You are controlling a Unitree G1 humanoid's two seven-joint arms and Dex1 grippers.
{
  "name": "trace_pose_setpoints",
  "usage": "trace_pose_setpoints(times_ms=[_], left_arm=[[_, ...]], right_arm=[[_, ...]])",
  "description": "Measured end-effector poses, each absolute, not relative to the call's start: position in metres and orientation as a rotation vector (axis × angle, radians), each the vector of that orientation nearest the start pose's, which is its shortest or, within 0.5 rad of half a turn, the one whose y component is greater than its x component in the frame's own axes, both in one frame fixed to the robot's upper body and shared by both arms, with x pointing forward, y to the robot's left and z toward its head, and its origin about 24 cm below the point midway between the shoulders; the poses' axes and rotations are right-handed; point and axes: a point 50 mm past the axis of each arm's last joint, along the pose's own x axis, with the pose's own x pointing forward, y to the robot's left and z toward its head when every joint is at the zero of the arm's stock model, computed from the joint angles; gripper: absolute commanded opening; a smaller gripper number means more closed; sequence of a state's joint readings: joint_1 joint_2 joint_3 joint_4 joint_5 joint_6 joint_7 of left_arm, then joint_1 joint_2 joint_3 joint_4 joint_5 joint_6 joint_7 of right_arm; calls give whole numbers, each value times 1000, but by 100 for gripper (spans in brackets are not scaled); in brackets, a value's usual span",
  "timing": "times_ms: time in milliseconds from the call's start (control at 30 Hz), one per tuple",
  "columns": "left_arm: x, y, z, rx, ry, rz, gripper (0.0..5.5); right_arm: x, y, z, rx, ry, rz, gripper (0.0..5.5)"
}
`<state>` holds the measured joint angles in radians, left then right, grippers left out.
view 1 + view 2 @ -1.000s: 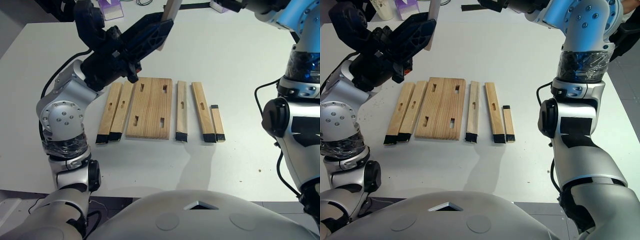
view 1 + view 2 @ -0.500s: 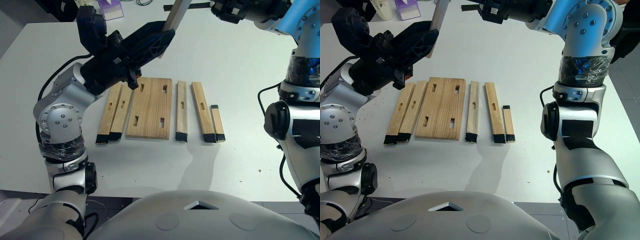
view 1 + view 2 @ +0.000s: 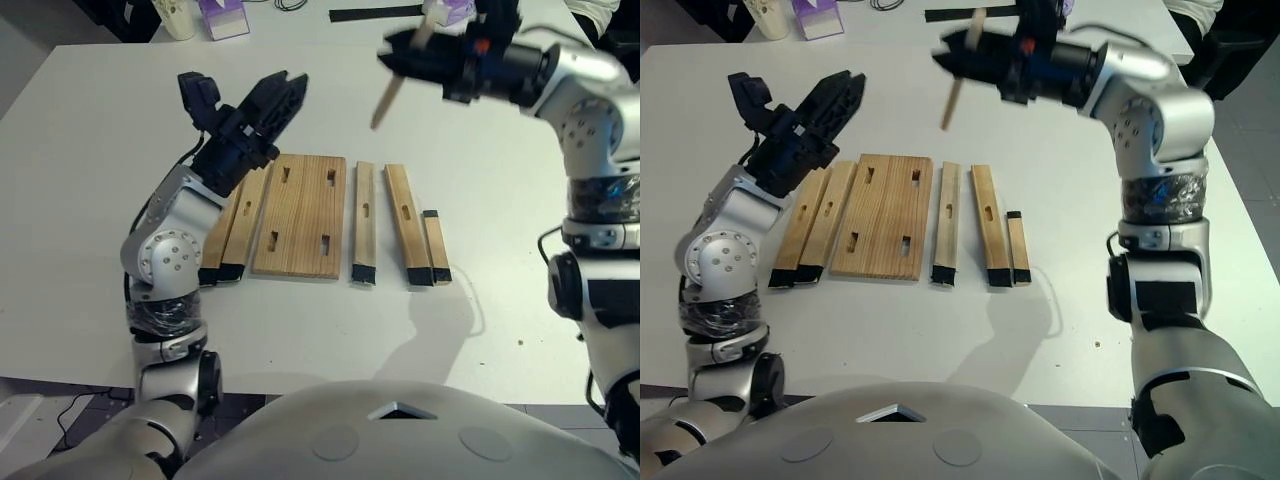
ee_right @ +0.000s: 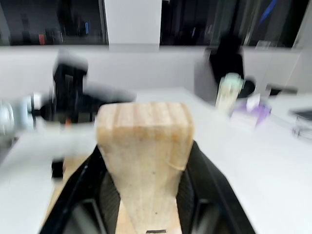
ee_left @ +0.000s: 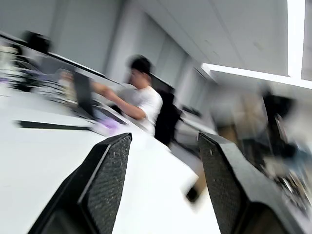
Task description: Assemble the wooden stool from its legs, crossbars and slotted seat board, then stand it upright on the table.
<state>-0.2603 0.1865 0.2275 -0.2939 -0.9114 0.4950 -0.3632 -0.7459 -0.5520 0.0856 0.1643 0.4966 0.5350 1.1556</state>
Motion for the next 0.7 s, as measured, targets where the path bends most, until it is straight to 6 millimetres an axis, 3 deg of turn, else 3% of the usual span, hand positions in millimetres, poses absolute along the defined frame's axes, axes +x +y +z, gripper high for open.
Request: trace_pose_setpoints(times_ms=[167,300,600,700], left_arm=[[283,173,153,-774,-274,-375,252],[288,167,157,-763,-291,-364,252],[289,174,155,-727,-284,-363,252],[289,174,154,-718,-282,-381,252]], right_arm=[[316,-163,158,-193,187,1374,130],[315,-165,146,-211,238,1448,130],[326,-180,118,-262,355,1432,130],[327,-178,117,-259,349,1447,130]])
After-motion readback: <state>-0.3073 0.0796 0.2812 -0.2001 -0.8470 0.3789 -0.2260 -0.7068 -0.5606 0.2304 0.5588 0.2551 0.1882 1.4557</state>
